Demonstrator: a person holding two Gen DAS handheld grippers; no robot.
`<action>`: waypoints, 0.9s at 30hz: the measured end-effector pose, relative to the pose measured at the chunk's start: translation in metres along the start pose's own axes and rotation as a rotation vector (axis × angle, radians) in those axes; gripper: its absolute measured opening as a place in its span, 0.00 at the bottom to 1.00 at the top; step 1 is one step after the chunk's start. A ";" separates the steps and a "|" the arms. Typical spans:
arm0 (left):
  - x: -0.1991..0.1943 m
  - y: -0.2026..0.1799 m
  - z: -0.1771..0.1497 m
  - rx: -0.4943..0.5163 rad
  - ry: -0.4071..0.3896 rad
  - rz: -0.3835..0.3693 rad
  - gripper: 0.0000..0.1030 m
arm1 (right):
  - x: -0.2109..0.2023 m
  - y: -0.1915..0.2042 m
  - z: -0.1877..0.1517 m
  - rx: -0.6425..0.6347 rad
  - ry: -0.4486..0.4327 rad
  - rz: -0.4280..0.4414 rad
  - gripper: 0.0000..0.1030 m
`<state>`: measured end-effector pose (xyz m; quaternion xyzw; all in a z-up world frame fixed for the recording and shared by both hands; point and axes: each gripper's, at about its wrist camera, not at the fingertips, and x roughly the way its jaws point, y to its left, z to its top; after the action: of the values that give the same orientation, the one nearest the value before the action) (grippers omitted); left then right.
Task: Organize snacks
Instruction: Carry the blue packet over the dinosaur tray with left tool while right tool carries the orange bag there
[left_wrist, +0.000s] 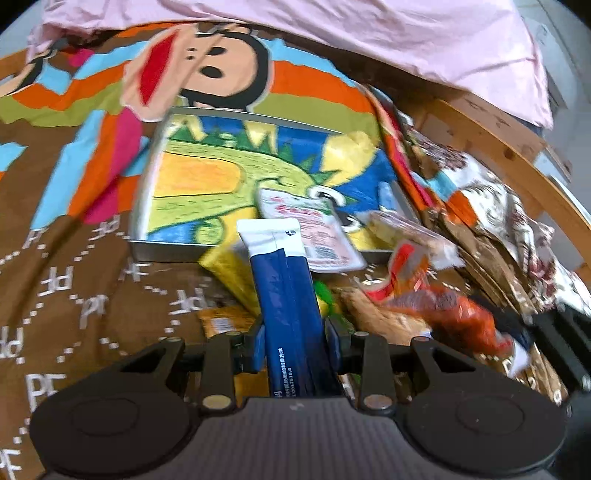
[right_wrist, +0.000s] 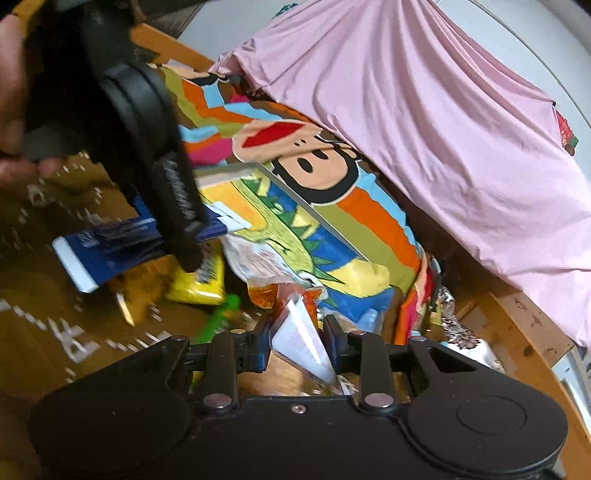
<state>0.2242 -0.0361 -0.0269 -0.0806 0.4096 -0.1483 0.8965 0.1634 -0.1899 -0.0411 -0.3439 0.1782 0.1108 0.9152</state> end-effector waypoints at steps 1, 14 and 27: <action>0.002 -0.003 -0.001 0.012 0.001 -0.010 0.35 | 0.003 -0.004 -0.003 -0.002 0.000 -0.010 0.30; 0.060 -0.028 0.037 0.039 -0.028 -0.010 0.35 | 0.084 -0.037 -0.014 0.000 -0.019 -0.067 0.30; 0.121 -0.024 0.080 0.059 0.033 0.068 0.35 | 0.160 -0.058 -0.018 0.055 -0.024 -0.052 0.30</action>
<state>0.3550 -0.0972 -0.0538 -0.0375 0.4223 -0.1313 0.8961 0.3232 -0.2324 -0.0839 -0.3218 0.1610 0.0862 0.9290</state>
